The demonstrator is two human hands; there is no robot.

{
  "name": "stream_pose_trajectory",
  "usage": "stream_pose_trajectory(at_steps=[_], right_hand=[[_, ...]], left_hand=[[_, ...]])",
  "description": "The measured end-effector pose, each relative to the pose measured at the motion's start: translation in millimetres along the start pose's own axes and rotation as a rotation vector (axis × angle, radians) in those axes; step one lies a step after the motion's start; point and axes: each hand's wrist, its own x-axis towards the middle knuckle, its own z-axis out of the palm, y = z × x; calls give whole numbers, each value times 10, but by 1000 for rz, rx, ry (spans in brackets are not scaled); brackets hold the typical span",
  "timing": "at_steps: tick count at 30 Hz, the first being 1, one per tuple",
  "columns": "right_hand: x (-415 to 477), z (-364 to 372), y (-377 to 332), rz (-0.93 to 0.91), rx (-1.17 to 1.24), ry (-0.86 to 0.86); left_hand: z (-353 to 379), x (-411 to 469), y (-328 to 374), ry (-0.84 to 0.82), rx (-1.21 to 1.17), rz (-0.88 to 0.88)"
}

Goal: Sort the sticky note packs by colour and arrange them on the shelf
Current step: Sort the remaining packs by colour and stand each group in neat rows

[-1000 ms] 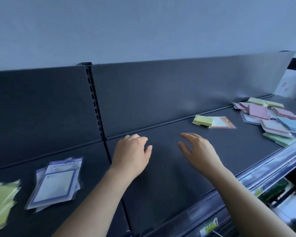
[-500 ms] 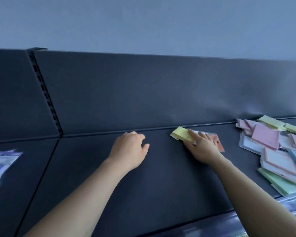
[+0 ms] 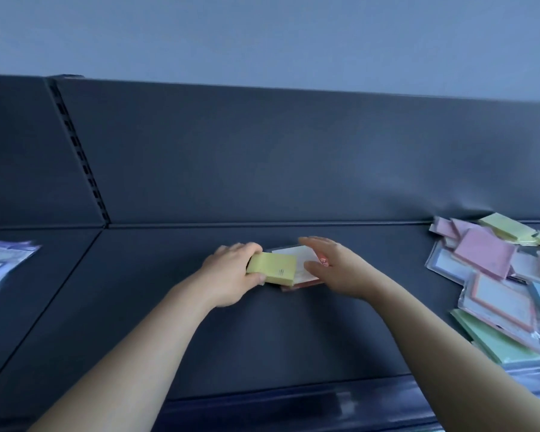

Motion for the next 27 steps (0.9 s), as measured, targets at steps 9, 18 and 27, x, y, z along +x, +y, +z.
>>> stream_pose_trajectory(at_steps=[9,18,27], right_hand=[[107,-121,6,38,-128,-196],[118,-81,-120,107,-270,-166],[63,133,-563,72,-117,-94]], left_hand=[[12,-87,37,-20,-50,-58],[-35,-406,-206,163,-83,-272],[-109,-811,-462,345,-223,-313]])
